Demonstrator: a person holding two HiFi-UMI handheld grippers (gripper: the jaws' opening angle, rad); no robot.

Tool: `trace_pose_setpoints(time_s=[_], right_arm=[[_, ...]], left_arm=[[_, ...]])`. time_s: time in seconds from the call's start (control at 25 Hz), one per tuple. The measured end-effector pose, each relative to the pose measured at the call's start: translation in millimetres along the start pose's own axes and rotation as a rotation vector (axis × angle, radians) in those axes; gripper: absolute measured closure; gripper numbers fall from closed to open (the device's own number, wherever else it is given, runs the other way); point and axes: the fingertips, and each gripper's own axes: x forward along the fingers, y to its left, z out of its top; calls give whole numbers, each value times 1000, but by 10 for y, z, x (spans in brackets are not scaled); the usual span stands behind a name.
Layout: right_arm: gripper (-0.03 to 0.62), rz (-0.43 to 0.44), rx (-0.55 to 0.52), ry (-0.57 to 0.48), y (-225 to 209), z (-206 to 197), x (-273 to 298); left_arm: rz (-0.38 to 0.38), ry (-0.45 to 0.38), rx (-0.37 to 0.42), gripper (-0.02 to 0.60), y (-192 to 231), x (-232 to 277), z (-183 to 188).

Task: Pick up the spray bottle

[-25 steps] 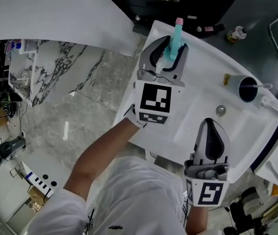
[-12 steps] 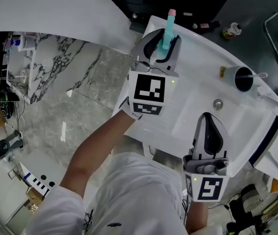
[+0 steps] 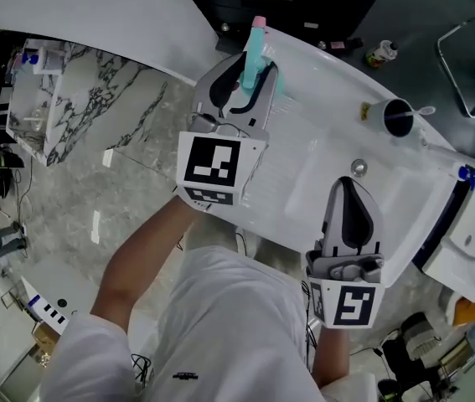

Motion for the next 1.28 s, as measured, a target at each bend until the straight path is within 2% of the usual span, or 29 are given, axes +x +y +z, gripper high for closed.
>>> trace_pose_setpoints(time_s=[0.16, 0.4, 0.56, 0.96, 1.28], right_arm=[[588, 7, 8, -1, 72, 43, -98], [588, 10, -21, -13, 116, 233, -229], [588, 30, 0, -19, 189, 381, -286], [588, 49, -10, -51, 362, 669, -514], [588, 62, -48, -76, 405, 804, -694]], left_arm=[[-5, -26, 12, 445, 30, -319, 204], [19, -40, -4, 445, 29, -823, 440], [38, -61, -21, 445, 16, -1194, 586], [102, -89, -41, 446, 30, -2047, 787], [155, -106, -55, 446, 56, -2536, 865]])
